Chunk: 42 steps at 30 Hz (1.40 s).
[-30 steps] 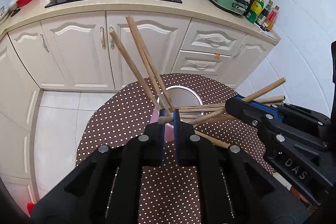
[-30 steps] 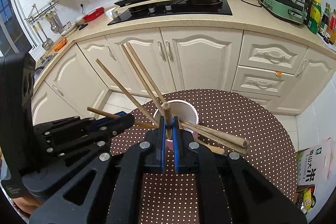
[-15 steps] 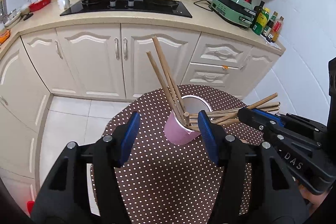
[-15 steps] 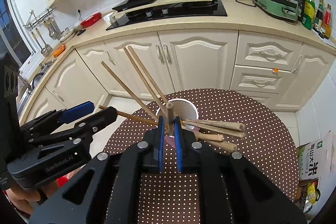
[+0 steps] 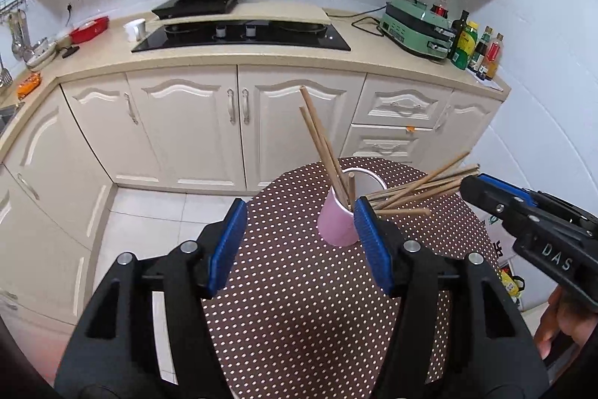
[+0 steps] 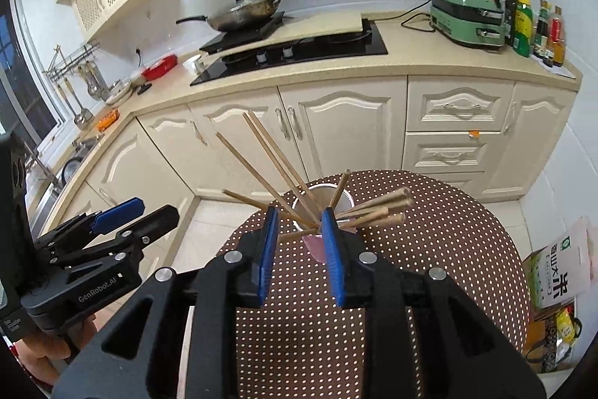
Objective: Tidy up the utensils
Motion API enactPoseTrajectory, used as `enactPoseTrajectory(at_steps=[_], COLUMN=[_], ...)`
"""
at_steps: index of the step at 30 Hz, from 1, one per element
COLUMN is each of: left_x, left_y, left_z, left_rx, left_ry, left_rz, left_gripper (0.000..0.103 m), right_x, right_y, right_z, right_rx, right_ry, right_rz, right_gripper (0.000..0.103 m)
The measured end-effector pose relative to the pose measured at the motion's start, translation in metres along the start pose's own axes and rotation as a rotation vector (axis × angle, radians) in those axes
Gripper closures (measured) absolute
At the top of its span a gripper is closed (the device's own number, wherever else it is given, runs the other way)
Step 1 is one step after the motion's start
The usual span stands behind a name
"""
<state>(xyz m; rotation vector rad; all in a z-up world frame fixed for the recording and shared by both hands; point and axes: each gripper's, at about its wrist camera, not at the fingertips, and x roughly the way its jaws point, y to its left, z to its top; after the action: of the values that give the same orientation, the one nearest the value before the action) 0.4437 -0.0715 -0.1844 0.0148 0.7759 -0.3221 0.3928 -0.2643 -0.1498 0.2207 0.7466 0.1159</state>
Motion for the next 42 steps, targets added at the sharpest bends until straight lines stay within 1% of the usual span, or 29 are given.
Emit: enactPoseTrajectory(at_steps=[6, 9, 16, 20, 24, 27, 29, 32, 37, 40, 42], left_x=[-0.043, -0.062, -0.110, -0.140, -0.168, -0.186, -0.201, -0.223, -0.258, -0.274, -0.285], left_y=[0.004, 0.005, -0.001, -0.010, -0.024, -0.039, -0.055, -0.079, -0.118, -0.137, -0.149], left_z=[-0.008, -0.012, -0.026, -0.033, -0.041, -0.051, -0.061, -0.076, -0.105, -0.118, -0.125], left_rx=[0.026, 0.023, 0.019, 0.016, -0.004, -0.020, -0.024, -0.035, -0.055, -0.059, -0.062], left_ry=[-0.054, -0.067, -0.135, -0.176, -0.213, -0.223, -0.238, -0.264, -0.303, -0.320, -0.323], left_rz=[0.002, -0.009, 0.014, 0.049, 0.087, 0.116, 0.150, 0.191, 0.258, 0.282, 0.303], left_gripper=[0.041, 0.041, 0.036, 0.034, 0.029, 0.028, 0.027, 0.022, 0.014, 0.014, 0.013], right_x=[-0.041, -0.059, -0.094, -0.115, -0.139, -0.159, -0.171, -0.193, -0.230, -0.248, -0.259], right_y=[0.019, 0.030, 0.042, 0.047, 0.045, 0.038, 0.033, 0.022, 0.001, -0.006, -0.009], right_z=[-0.012, -0.018, -0.032, -0.037, -0.044, -0.050, -0.055, -0.064, -0.081, -0.090, -0.095], right_rx=[0.002, -0.008, -0.031, -0.061, -0.101, -0.129, -0.149, -0.180, -0.216, -0.241, -0.247], right_ry=[-0.073, -0.099, -0.146, -0.177, -0.209, -0.227, -0.234, -0.247, -0.276, -0.295, -0.297], right_rz=[-0.002, -0.006, 0.001, 0.027, 0.060, 0.096, 0.112, 0.136, 0.166, 0.172, 0.187], right_gripper=[0.080, 0.079, 0.077, 0.075, 0.072, 0.065, 0.058, 0.051, 0.042, 0.037, 0.036])
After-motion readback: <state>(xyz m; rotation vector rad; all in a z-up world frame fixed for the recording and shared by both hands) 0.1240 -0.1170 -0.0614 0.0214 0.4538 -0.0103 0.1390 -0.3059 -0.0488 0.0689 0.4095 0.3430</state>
